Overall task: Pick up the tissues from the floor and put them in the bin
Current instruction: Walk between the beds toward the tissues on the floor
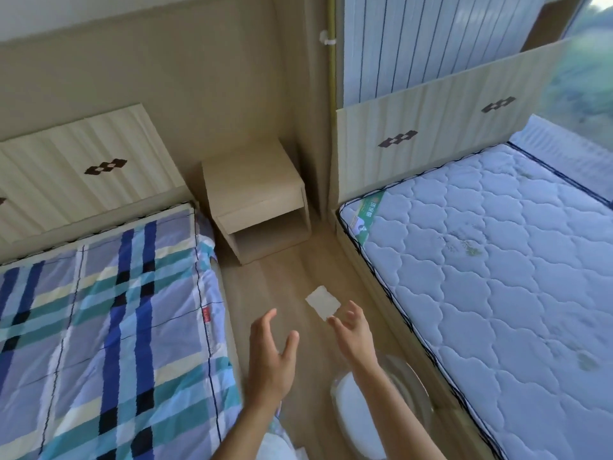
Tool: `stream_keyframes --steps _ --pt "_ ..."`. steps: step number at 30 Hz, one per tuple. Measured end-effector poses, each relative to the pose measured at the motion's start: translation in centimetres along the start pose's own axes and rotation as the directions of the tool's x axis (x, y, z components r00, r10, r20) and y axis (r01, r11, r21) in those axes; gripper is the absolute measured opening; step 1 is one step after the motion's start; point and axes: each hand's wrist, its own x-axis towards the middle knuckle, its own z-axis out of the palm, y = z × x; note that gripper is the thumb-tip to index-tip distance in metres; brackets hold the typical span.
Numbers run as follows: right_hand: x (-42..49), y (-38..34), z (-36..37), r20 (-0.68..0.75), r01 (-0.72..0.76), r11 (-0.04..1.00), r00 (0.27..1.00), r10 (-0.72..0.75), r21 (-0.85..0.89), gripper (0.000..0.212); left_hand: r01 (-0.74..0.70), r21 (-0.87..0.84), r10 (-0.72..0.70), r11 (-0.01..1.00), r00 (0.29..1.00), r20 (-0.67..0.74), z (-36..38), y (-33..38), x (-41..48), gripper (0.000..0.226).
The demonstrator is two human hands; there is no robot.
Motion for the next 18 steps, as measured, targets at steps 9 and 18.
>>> stream_keyframes --steps 9,18 --pt "17.7 -9.3 7.4 -0.227 -0.160 0.973 0.954 0.196 0.170 0.072 -0.230 0.064 0.211 0.971 0.953 0.218 -2.3 3.0 28.6 0.054" --pt "23.6 -8.5 6.1 -0.511 -0.217 0.861 0.728 0.457 0.461 0.063 -0.409 0.096 0.263 0.907 0.732 0.628 7.7 8.5 36.1 0.055"
